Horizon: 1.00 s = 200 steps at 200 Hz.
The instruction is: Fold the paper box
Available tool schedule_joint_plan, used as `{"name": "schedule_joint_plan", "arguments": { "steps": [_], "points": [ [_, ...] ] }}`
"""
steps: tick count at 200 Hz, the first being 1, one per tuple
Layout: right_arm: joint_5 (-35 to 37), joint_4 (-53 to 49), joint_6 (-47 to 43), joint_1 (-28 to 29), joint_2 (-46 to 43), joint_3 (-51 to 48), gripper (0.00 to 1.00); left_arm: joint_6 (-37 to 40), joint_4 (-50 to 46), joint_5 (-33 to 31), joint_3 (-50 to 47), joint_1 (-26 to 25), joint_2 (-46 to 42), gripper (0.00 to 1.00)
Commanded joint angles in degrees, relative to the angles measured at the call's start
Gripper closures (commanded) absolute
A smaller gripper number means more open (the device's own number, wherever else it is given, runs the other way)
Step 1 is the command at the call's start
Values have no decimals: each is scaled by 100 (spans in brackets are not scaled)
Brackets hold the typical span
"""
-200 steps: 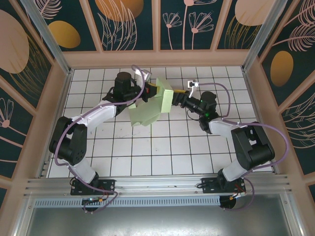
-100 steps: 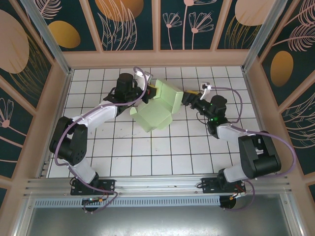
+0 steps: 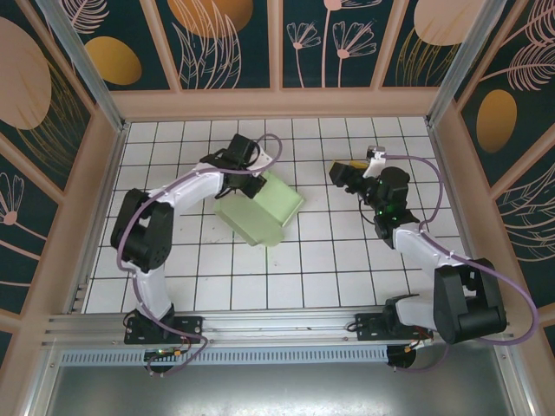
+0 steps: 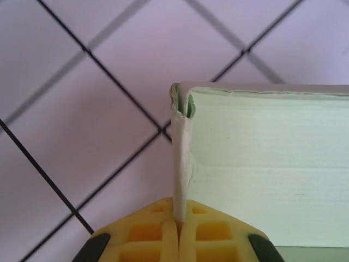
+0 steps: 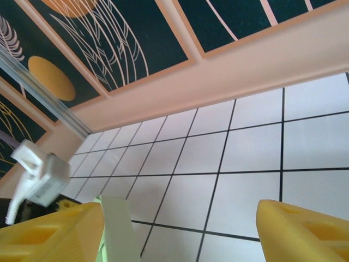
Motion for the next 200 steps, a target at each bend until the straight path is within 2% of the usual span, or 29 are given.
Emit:
{"name": "schedule_joint_plan", "arguments": {
  "steps": [1, 78, 130, 168, 182, 200],
  "points": [
    [23, -90, -162, -38, 94, 197, 26, 286, -1183, -601, 261, -36, 449, 100],
    [159, -67, -163, -42, -25, 15, 26, 277, -2008, -1205, 1176, -139, 1614, 100],
    [207, -71, -216, -82, -62, 15, 26, 183, -1938, -1469, 1068, -212, 1878, 92],
    [159, -30, -185, -80, -51, 15, 26, 109, -1862, -1438, 1149, -211, 1598, 87],
    [161, -12, -185, -81, -61, -1, 26, 59, -1864, -1445, 1262, -214, 1429, 72],
    [178, 15, -177, -78, -63, -21, 26, 73, -1874, -1399, 1394, -211, 1248, 67]
  ]
}}
